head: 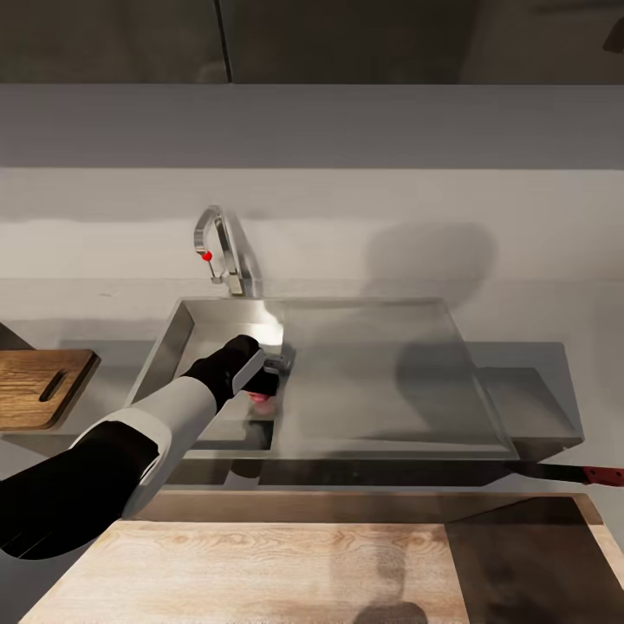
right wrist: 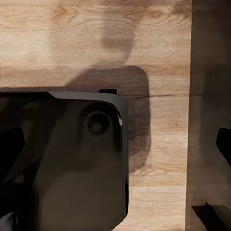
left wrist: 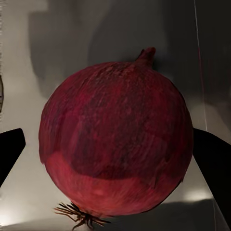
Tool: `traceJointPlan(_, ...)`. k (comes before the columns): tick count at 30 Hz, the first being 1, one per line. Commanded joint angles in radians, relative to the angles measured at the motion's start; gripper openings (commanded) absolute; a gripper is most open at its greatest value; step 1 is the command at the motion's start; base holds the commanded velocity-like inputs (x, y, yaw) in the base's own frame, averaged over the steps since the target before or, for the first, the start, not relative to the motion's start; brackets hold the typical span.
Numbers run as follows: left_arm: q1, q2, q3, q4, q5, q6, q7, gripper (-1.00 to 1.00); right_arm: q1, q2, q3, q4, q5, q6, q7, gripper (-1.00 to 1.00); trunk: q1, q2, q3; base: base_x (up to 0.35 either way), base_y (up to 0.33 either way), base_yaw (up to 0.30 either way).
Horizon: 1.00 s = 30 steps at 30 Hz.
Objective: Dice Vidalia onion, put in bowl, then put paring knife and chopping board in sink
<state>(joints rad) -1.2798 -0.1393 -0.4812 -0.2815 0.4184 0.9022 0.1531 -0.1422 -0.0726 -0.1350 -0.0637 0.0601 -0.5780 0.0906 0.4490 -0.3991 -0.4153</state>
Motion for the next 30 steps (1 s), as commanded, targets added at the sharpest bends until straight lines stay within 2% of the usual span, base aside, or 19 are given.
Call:
traceJointPlan(1, 0.011, 0.000, -0.001, -0.001, 0.045, -0.003, 0.006, 1.00, -0.001, 0.000, -0.009, 0.001, 0.006, -0.003, 0.006, 1.00, 0.001, -0.001, -0.002, 0.000, 0.000, 0.000)
traceJointPlan(15, 0.011, 0.000, -0.002, -0.001, 0.045, -0.002, 0.006, 1.00, -0.001, 0.000, -0.009, 0.001, 0.004, -0.003, 0.004, 1.00, 0.001, -0.001, -0.002, 0.000, 0.000, 0.000)
traceJointPlan(16, 0.011, 0.000, -0.002, -0.001, 0.045, -0.002, 0.006, -1.00, -0.001, 0.000, -0.009, 0.001, 0.004, -0.003, 0.004, 1.00, 0.001, -0.001, -0.002, 0.006, 0.000, 0.000)
traceJointPlan(30, 0.014, 0.010, -0.001, -0.002, 0.045, -0.002, 0.006, -1.00, -0.001, 0.000, -0.009, 0.001, 0.003, -0.006, 0.006, 1.00, 0.001, -0.001, 0.000, 0.018, 0.000, 0.000)
